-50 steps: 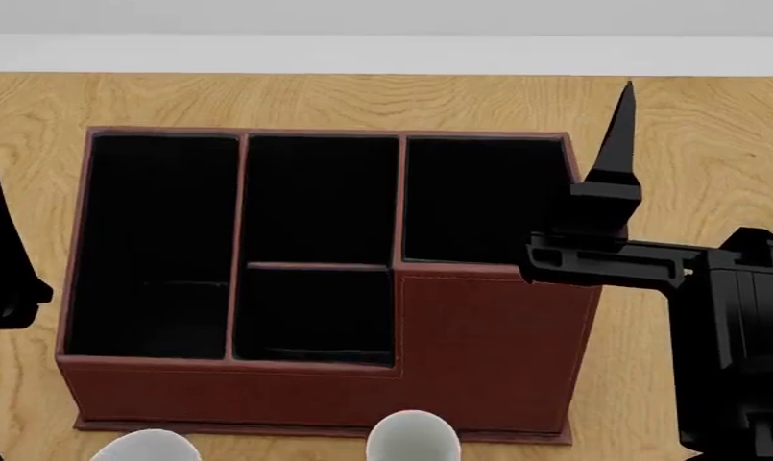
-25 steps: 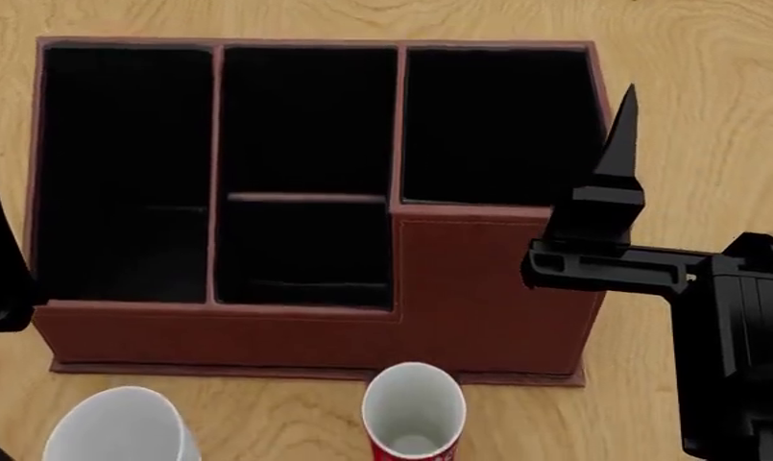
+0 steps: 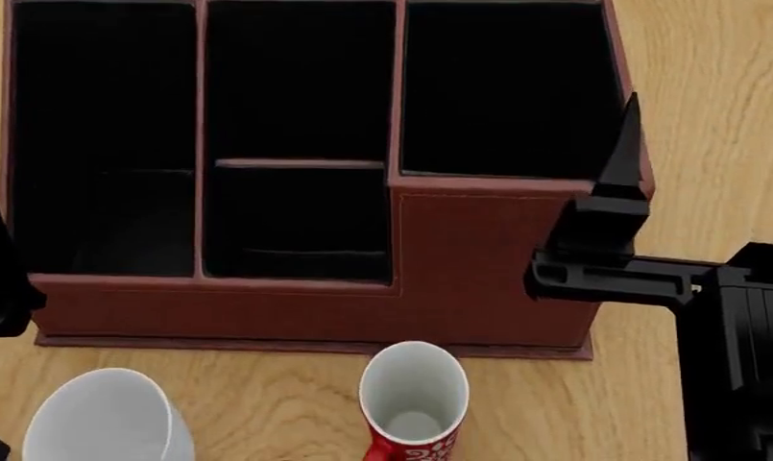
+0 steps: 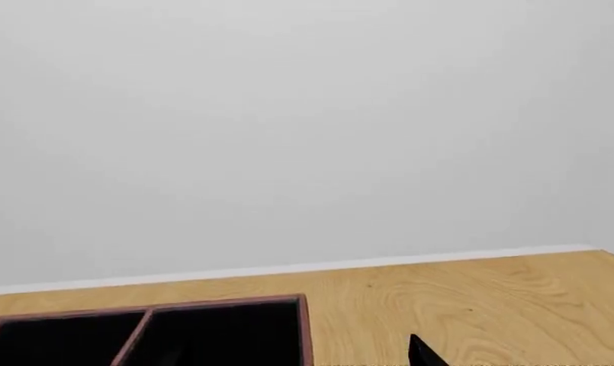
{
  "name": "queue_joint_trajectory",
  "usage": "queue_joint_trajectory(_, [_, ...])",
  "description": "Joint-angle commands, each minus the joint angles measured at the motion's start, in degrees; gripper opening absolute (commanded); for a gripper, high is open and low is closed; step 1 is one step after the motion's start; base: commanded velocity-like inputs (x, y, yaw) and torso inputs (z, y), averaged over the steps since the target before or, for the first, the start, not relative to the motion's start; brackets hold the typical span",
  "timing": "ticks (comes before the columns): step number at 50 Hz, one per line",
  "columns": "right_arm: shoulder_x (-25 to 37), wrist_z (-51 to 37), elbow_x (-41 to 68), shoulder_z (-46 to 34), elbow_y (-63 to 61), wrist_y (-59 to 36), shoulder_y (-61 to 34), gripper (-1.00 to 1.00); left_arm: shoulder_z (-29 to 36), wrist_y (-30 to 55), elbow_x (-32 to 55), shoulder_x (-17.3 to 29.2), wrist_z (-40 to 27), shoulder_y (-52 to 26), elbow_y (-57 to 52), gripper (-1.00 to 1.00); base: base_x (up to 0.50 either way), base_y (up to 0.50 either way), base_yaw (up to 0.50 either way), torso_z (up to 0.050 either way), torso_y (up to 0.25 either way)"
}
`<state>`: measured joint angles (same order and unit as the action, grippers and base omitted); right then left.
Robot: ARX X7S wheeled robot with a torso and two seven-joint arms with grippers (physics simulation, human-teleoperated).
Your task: Pick up the white mug and place it to the right of the caddy.
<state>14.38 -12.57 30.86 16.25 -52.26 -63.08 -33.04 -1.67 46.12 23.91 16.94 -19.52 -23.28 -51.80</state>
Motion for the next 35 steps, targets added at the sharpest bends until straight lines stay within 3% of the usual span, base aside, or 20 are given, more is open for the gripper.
queue_joint_trajectory(1, [0.23, -0.36, 1.84, 1.69, -0.92, -1.39, 0.28, 1.00, -0.18, 0.02, 0.43, 0.22, -0.55, 0.32, -0.42, 1.00, 0.00, 0.00, 0.00, 0.000, 0.000])
queue_joint_trajectory(11, [1.77, -2.52, 7.24, 5.26, -6.92, -8.91, -1.16, 1.00, -1.66, 3.09, 2.01, 0.45, -2.70, 0.81, -3.64, 1.00, 0.00, 0.00, 0.00, 0.000, 0.000])
queue_joint_trajectory(18, [7.36, -15.81, 30.68, 8.66, -7.61, -9.75, -0.97, 1.00, -3.26, 6.31, 3.87, 1.42, -5.30, 1.73, -7.59, 1.00, 0.00, 0.00, 0.00, 0.000, 0.000])
queue_joint_trajectory(21, [11.55, -22.18, 37.68, 5.43, -7.62, -6.06, 0.12, 1.00, -3.51, 4.69, 10.32, 5.92, -11.78, 2.31, -8.13, 1.00, 0.00, 0.00, 0.00, 0.000, 0.000])
queue_joint_trajectory(26, [12.31, -24.09, 41.18, 1.33, -7.62, -5.18, 0.70, 1.00, -0.49, -5.68, 20.97, 19.27, -27.02, 5.53, -8.16, 1.00, 0.00, 0.00, 0.00, 0.000, 0.000])
queue_joint_trajectory(29, [12.01, -24.97, 42.33, -1.43, -7.04, -5.38, 0.27, 1.00, 5.55, -17.48, 26.08, 33.36, -39.69, 7.26, -8.18, 1.00, 0.00, 0.00, 0.00, 0.000, 0.000])
queue_joint_trajectory(35, [10.92, -25.43, 43.00, -5.92, -6.64, -5.74, -0.44, 1.00, 14.49, -40.13, 27.41, 56.39, -56.64, 12.48, -8.17, 1.00, 0.00, 0.00, 0.00, 0.000, 0.000])
